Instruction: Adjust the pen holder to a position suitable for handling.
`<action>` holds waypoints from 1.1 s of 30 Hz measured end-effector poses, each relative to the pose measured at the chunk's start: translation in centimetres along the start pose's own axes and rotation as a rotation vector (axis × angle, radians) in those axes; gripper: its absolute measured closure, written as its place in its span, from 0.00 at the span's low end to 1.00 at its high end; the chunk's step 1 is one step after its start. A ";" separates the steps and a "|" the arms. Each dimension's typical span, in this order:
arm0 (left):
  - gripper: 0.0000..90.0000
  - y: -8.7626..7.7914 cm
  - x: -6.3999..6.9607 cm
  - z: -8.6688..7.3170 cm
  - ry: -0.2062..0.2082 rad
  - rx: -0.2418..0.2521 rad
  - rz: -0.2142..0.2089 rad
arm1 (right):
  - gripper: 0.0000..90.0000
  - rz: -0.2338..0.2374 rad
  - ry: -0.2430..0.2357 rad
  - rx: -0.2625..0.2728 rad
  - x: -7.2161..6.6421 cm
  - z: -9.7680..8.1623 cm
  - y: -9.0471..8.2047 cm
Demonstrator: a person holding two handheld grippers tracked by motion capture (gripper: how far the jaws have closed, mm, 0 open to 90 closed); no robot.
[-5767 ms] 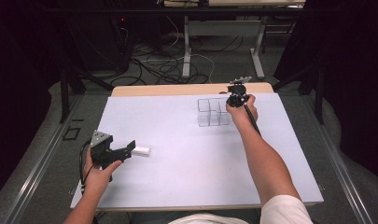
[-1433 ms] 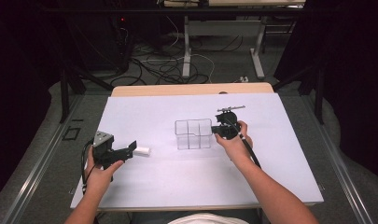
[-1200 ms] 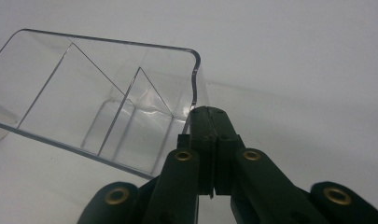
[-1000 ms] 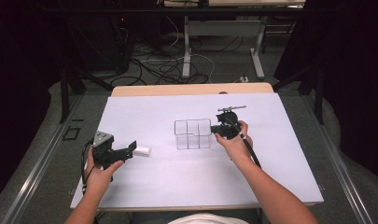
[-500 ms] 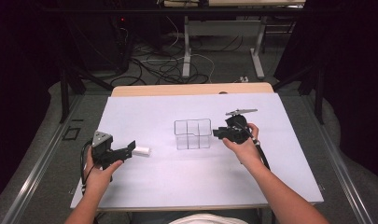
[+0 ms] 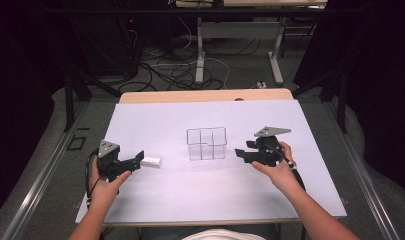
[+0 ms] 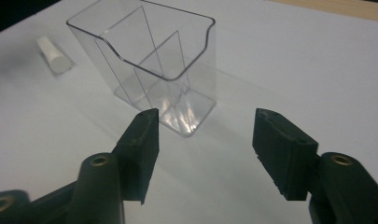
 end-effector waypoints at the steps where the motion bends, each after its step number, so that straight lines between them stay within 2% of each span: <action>1: 0.05 0.0 0.0 -0.1 0.001 0.000 0.001 | 0.42 -0.015 -0.012 0.010 0.3 -0.2 -0.2; 6: 0.05 0.1 -0.2 -0.1 0.013 -0.005 0.001 | 0.39 -0.051 -0.005 0.006 1.6 -1.3 -1.2; 9: 0.05 0.0 -0.3 0.0 0.005 -0.005 -0.002 | 0.33 -0.079 0.031 -0.007 3.1 -2.7 -1.8; 11: 0.05 -0.1 -0.3 0.1 0.006 -0.006 0.000 | 0.32 -0.074 0.061 -0.003 3.6 -3.3 -2.0; 13: 0.05 -0.2 -0.3 0.3 0.007 -0.005 -0.002 | 0.25 -0.097 0.070 -0.002 4.2 -3.9 -2.0; 17: 0.05 -0.2 -0.4 0.3 0.022 -0.019 0.002 | 0.20 -0.138 0.095 -0.015 5.5 -4.5 -1.7; 18: 0.05 -0.2 -0.4 0.3 0.022 -0.019 0.002 | 0.20 -0.138 0.114 -0.014 5.7 -4.6 -1.7; 19: 0.05 -0.2 -0.5 0.4 0.048 -0.028 0.013 | 0.20 -0.136 0.123 -0.021 5.8 -4.7 -1.6; 22: 0.06 -0.3 -0.5 0.6 0.049 -0.028 0.022 | 0.19 -0.116 0.157 -0.028 5.8 -5.0 -1.4; 25: 0.10 -0.4 -0.3 0.7 0.040 -0.040 0.006 | 0.18 -0.123 0.159 -0.012 5.9 -4.8 -1.6; 30: 0.12 -0.1 -0.1 1.1 0.064 -0.052 -0.022 | 0.18 -0.128 0.170 -0.014 6.1 -5.0 -1.7; 33: 0.17 0.1 -0.1 1.3 0.083 -0.070 -0.018 | 0.18 -0.121 0.186 -0.013 6.1 -5.1 -1.6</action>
Point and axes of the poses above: each handheld gripper's, and its own axes: y roughly forward along the jaws, z roughly out of its top, x roughly to its right, the point moved 6 cm from there along y, roughly forward along the jaws, and after that the axes turned 5 degrees about -x, right-handed, at the moved point
